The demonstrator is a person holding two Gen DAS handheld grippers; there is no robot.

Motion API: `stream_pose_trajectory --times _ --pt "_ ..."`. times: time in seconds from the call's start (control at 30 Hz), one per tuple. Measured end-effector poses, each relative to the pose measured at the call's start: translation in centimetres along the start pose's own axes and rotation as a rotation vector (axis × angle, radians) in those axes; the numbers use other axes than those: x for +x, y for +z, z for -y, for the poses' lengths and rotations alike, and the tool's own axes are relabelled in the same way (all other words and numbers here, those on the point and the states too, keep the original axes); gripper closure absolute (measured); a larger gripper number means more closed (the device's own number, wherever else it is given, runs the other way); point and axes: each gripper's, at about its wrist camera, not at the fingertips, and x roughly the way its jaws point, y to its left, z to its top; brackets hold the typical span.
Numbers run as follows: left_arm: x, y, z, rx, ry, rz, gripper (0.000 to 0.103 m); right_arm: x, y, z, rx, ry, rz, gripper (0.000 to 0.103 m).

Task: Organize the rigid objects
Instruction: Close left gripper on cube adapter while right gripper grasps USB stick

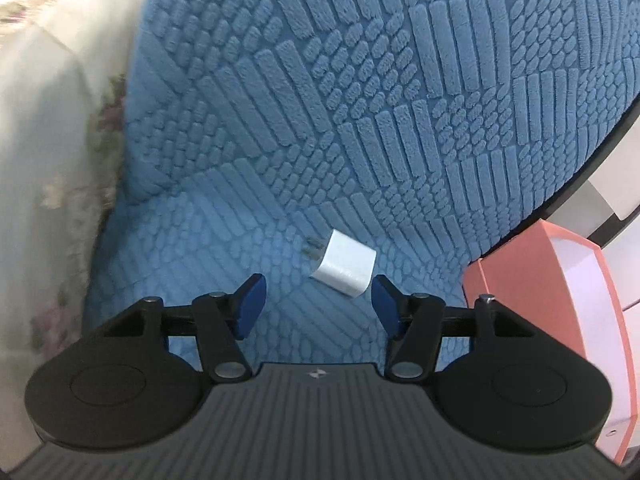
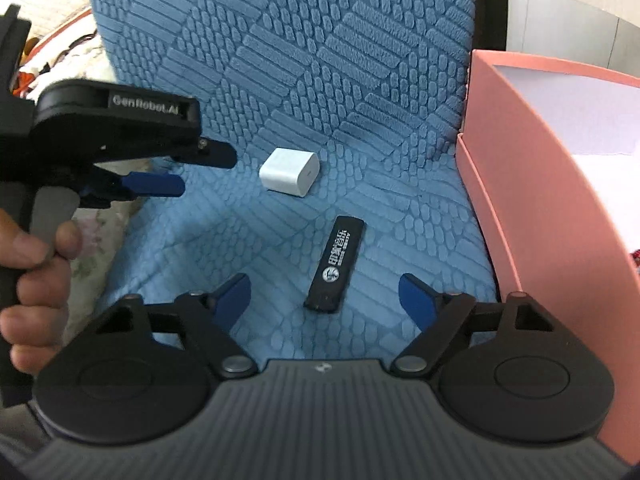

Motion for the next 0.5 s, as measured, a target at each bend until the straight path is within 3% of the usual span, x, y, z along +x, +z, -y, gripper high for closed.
stream_pose_trajectory --times 0.1,0.27,0.5 --pt "1.6 0.6 0.1 0.026 0.010 -0.028 0.039 1.5 0.3 -0.2 -0.006 -0.012 -0.007 0.035" --pt "3.7 1.1 0.5 0.050 -0.015 -0.073 0.039 3.3 0.3 -0.3 -0.017 -0.032 -0.024 0.055" --pt "5.9 1.2 1.6 0.112 -0.002 -0.098 0.039 4.3 0.3 -0.5 -0.065 -0.061 -0.006 0.060"
